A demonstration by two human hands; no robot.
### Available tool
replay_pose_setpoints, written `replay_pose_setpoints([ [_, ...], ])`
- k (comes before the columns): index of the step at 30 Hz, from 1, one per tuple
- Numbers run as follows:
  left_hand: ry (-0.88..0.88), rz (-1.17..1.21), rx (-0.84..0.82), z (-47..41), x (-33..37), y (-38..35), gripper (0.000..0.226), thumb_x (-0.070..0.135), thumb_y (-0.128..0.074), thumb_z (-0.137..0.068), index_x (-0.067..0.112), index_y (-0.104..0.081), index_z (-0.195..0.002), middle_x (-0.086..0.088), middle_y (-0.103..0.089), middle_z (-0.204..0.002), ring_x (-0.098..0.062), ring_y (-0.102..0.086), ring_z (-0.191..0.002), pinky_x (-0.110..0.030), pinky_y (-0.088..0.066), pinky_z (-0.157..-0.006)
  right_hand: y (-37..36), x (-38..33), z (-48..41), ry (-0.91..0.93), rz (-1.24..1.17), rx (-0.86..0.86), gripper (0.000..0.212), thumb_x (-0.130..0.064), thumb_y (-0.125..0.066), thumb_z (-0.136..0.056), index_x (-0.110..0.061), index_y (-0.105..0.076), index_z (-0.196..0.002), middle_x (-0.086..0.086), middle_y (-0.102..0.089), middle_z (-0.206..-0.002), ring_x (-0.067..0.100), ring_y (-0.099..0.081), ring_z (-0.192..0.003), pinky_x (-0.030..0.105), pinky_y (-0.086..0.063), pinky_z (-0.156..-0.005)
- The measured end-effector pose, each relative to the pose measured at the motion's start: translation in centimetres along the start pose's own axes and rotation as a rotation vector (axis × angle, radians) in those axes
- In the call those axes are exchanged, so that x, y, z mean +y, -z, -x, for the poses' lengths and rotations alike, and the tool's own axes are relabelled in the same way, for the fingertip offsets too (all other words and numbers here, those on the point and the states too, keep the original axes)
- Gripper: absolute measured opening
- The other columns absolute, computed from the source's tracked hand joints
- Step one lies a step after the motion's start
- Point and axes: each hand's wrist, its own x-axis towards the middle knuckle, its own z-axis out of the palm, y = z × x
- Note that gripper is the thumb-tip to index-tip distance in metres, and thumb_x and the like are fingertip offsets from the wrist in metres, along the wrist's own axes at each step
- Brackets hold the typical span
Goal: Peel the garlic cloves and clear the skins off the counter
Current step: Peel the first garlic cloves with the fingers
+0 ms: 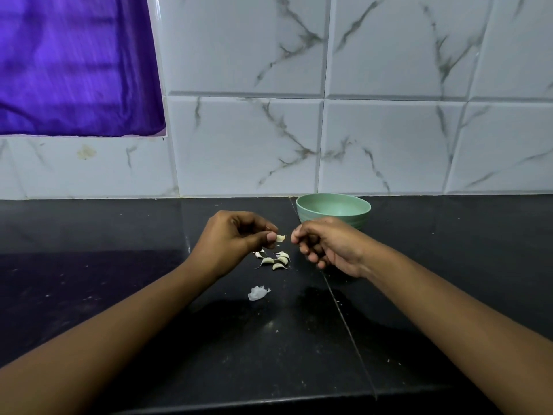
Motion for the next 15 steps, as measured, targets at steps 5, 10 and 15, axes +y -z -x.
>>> replay_pose_setpoints([
  [5, 0.077, 0.081, 0.003, -0.20, -0.04, 0.34, 0.010, 0.006, -0.073, -0.079, 0.015, -0.072, -0.080, -0.003, -0.073, -0.070, -0.009, -0.070, -0.069, -0.030, -0.056, -0.072, -0.10, 0.44, 0.20, 0.028, 0.232, -0.160, 0.036, -0.030, -0.046, -0.098, -0.013, -0.068, -0.075, -0.001, -0.056, -0.058, 0.006, -0.044, -0.043, 0.016, -0.032, -0.037],
  [10, 0.057, 0.101, 0.008, -0.16, 0.12, 0.44, 0.011, 0.005, -0.074, -0.077, 0.014, -0.073, -0.082, -0.009, -0.075, -0.078, -0.014, -0.071, -0.075, -0.028, -0.056, -0.071, -0.67, 0.54, 0.35, 0.205, 0.335, -0.141, 0.010, -0.016, -0.070, -0.083, -0.015, -0.069, -0.074, -0.006, -0.063, -0.057, 0.002, -0.048, -0.044, 0.015, -0.037, -0.039],
  [15, 0.036, 0.096, 0.013, -0.21, 0.03, 0.46, 0.014, 0.007, -0.075, -0.076, 0.019, -0.074, -0.082, -0.007, -0.075, -0.078, -0.023, -0.070, -0.078, -0.033, -0.057, -0.072, -0.62, 0.55, 0.23, 0.289, 0.278, -0.083, 0.019, -0.004, -0.074, -0.078, -0.016, -0.060, -0.078, -0.009, -0.060, -0.058, 0.007, -0.057, -0.054, 0.023, -0.048, -0.044],
])
